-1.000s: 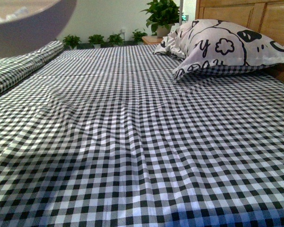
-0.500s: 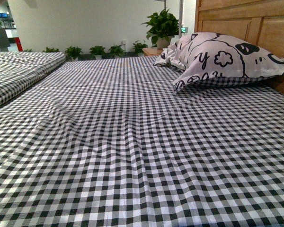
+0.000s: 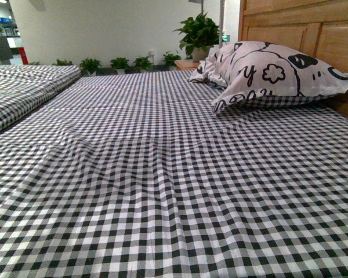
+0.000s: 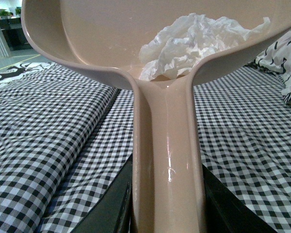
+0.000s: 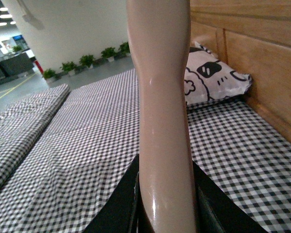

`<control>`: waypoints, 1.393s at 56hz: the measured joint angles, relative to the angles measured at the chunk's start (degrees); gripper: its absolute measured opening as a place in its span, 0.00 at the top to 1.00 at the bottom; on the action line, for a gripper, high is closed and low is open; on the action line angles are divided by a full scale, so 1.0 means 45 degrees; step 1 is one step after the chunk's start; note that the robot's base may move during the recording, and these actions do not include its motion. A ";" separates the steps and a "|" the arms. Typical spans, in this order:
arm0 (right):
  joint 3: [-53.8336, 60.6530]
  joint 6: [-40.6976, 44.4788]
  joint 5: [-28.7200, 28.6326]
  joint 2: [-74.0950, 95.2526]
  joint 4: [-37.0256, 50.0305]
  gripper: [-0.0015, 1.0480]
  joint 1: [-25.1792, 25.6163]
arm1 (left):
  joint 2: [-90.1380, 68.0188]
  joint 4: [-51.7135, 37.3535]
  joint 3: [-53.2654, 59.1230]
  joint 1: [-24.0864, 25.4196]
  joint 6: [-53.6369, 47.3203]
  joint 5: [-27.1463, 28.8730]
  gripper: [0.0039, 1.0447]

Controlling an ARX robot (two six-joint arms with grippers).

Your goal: Clean up trash

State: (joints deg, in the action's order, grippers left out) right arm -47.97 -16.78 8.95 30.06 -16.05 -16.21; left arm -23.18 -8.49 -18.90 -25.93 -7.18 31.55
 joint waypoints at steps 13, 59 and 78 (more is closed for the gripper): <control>0.0330 0.0500 0.0442 -0.0189 0.0364 0.80 0.0189 | 0.0539 -0.0199 0.0641 -0.1491 0.0228 0.1549 0.74; 0.0442 0.0923 0.0491 -0.0287 0.0525 0.80 0.0515 | 0.0748 -0.0277 0.0860 -0.1535 0.0389 0.1622 0.74; 0.0442 0.0923 0.0491 -0.0287 0.0525 0.80 0.0515 | 0.0748 -0.0277 0.0860 -0.1535 0.0398 0.1622 0.74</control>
State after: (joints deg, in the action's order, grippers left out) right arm -45.98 -12.62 11.16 28.77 -13.69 -13.89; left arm -19.81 -9.74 -15.03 -32.84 -5.39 38.85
